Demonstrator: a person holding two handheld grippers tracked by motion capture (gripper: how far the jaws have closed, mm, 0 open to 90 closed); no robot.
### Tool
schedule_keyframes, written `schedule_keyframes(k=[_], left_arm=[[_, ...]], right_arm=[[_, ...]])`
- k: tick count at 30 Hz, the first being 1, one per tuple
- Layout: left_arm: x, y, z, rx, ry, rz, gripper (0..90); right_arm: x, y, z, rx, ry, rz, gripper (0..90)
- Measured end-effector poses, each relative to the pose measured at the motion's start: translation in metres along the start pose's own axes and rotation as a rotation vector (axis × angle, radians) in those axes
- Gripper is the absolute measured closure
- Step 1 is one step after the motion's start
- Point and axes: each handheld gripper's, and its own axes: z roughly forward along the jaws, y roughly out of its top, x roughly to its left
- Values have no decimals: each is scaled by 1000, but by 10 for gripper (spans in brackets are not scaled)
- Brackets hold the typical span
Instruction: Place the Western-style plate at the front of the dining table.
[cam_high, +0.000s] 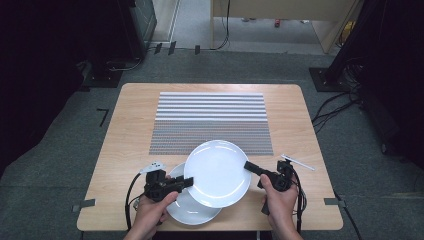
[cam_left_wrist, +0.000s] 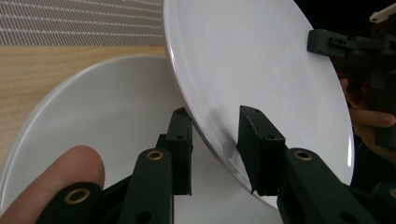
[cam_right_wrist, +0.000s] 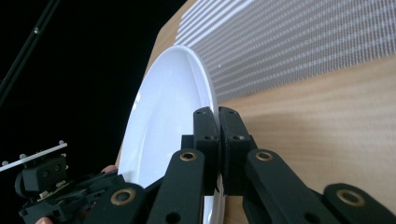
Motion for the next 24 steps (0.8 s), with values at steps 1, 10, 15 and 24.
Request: schedule_keyframes(k=[1,10,15,24], left_arm=[[0,3,0,-4,-2,3,666],[6,31,-7,-51,7,-13,668],[9,50,-10,-70,3,-7,667],[20,79,-9,-82,27,-6,669]], right_arm=[[2,3,1,-2,2,-3,878],[25,32,15,-23,2,-55,877],[35,49,25,-33,9,-57,876],[40,72,46,-45,19,-35,875]])
